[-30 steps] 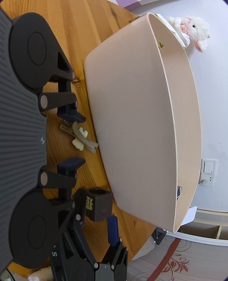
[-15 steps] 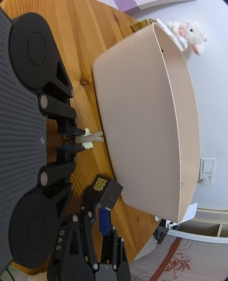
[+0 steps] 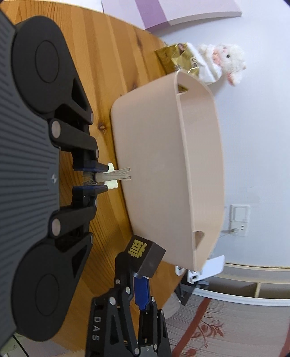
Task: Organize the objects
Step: 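Lift both held items into the beige basket and open both tools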
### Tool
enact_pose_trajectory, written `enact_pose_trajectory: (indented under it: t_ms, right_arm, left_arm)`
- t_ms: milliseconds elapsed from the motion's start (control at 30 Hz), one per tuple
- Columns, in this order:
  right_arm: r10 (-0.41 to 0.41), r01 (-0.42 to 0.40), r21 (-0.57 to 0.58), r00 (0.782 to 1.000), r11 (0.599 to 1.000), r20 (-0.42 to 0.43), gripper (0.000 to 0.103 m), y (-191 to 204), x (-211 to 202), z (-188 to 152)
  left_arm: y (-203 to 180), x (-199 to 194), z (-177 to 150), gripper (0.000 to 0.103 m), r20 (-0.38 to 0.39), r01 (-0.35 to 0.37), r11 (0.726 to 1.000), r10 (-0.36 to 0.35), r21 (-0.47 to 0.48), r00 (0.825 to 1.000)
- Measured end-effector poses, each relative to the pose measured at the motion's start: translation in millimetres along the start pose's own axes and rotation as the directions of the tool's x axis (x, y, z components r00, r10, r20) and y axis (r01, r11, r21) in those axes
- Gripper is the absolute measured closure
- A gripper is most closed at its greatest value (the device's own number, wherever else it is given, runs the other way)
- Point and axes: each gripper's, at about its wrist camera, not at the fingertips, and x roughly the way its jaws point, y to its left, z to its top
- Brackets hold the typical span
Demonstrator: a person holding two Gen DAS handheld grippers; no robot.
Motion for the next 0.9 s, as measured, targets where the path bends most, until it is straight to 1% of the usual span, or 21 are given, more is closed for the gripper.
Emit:
enact_pose_trajectory:
  t_ms: [133, 267, 367, 533, 633, 733, 800, 867, 900]
  right_arm:
    - [-0.013, 0.013, 0.002, 0.997, 1.000, 0.069, 0.074, -4, -19, 16]
    - [-0.028, 0.026, 0.016, 0.990, 1.000, 0.140, 0.074, -9, -33, 30]
    - [-0.040, 0.035, 0.031, 0.984, 0.999, 0.174, 0.074, -14, -33, 45]
    - [-0.067, 0.056, 0.059, 0.975, 0.997, 0.214, 0.074, -26, -26, 67]
    - [-0.088, 0.071, 0.087, 0.974, 0.994, 0.209, 0.074, -36, -12, 79]
    - [-0.111, 0.092, 0.104, 0.975, 0.990, 0.194, 0.074, -43, 5, 89]
    - [-0.118, 0.099, 0.114, 0.978, 0.989, 0.173, 0.074, -48, 19, 93]
    - [-0.120, 0.103, 0.118, 0.982, 0.988, 0.146, 0.074, -51, 34, 96]
    - [-0.123, 0.109, 0.113, 0.984, 0.988, 0.129, 0.074, -49, 41, 93]
  left_arm:
    - [0, -25, 9, 0.090, 0.059, -0.012, 1.000, 0.012, 0.008, 0.998]
    - [-1, -49, 25, 0.090, 0.137, -0.029, 0.999, 0.027, 0.013, 0.990]
    - [-2, -57, 42, 0.090, 0.182, -0.048, 0.999, 0.044, 0.017, 0.982]
    - [-1, -52, 70, 0.090, 0.212, -0.099, 0.995, 0.093, 0.019, 0.973]
    - [2, -40, 86, 0.090, 0.208, -0.127, 0.992, 0.122, 0.010, 0.971]
    - [8, -21, 100, 0.090, 0.179, -0.148, 0.989, 0.148, -0.009, 0.973]
    - [8, -4, 108, 0.090, 0.140, -0.158, 0.987, 0.160, -0.021, 0.977]
    - [10, 20, 113, 0.090, 0.068, -0.163, 0.986, 0.165, -0.030, 0.984]
    - [12, 32, 114, 0.090, 0.033, -0.172, 0.985, 0.173, -0.034, 0.984]
